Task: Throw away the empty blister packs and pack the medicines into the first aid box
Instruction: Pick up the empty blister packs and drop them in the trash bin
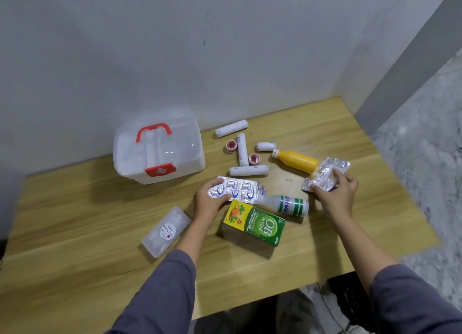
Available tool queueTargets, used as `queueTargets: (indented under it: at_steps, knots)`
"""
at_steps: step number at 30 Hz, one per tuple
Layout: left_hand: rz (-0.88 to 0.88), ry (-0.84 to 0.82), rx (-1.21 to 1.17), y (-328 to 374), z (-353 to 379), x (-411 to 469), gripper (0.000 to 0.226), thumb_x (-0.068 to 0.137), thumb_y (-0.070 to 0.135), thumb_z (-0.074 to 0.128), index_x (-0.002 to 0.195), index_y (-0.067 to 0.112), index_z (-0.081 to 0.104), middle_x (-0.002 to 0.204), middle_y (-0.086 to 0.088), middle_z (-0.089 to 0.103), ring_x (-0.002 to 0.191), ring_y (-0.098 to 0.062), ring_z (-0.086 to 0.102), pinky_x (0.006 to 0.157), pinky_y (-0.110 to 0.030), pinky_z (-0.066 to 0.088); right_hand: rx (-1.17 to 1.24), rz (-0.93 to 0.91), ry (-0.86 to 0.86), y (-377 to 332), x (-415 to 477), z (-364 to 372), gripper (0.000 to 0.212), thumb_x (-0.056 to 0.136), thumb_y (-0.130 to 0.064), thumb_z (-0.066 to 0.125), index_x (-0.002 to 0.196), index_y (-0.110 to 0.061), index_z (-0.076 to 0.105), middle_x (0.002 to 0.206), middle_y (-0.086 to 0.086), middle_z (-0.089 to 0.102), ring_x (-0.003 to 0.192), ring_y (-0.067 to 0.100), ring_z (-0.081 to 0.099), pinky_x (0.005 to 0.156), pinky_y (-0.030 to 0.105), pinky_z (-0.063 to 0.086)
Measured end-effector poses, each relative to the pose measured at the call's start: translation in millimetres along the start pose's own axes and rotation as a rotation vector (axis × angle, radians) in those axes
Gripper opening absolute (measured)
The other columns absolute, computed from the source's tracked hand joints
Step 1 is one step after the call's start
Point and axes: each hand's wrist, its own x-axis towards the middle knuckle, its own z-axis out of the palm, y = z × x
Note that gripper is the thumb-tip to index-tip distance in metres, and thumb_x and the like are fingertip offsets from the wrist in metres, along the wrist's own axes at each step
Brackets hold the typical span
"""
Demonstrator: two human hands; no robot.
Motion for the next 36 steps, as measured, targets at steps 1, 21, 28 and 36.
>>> queueTargets:
  at_steps: [1,21,28,36]
  knots:
    - [0.014,-0.005,-0.001,3.3,-0.8,-1.5,0.042,0.068,-0.008,0.077,0.107,0.006,0.068,0.11,-0.01,0.067,0.103,-0.023,0.06,0.082,-0.018,0.041,-0.001,0.0,0.004,-1.3,-1.3,-3.2,0.067,0.073,-0.008,0.075,0.132,-0.005,0.044,0.14,0.016,0.028,0.122,0.026,0.043,0.096,0.019,0.028]
    - [0.396,-0.18,-0.131,168.8,76.3,-38.4,0.041,0.074,-0.001,0.076,0.112,0.011,0.064,0.111,-0.005,0.065,0.103,-0.022,0.063,0.092,-0.041,0.053,0.161,-0.065,0.369,-15.5,-19.6,-164.4,0.072,0.07,0.002,0.073,0.135,-0.002,0.04,0.135,0.02,0.034,0.118,0.033,0.047,0.102,0.037,0.038]
    - [0.477,-0.542,-0.07,190.7,228.1,-98.1,0.037,0.076,0.0,0.075,0.109,0.013,0.063,0.108,-0.008,0.067,0.092,-0.015,0.06,0.077,-0.011,0.047,0.189,0.132,0.596,68.1,-37.7,-248.1,0.072,0.066,0.006,0.073,0.132,0.0,0.044,0.134,0.022,0.036,0.123,0.031,0.044,0.105,0.033,0.033]
    - [0.515,-0.938,0.124,145.8,399.1,-188.6,0.039,0.079,0.0,0.072,0.116,0.005,0.061,0.106,0.004,0.059,0.089,0.003,0.058,0.071,-0.002,0.043,0.197,0.438,0.699,202.8,-70.8,-303.5,0.073,0.065,0.007,0.075,0.131,-0.002,0.045,0.133,0.02,0.038,0.123,0.033,0.045,0.107,0.043,0.037]
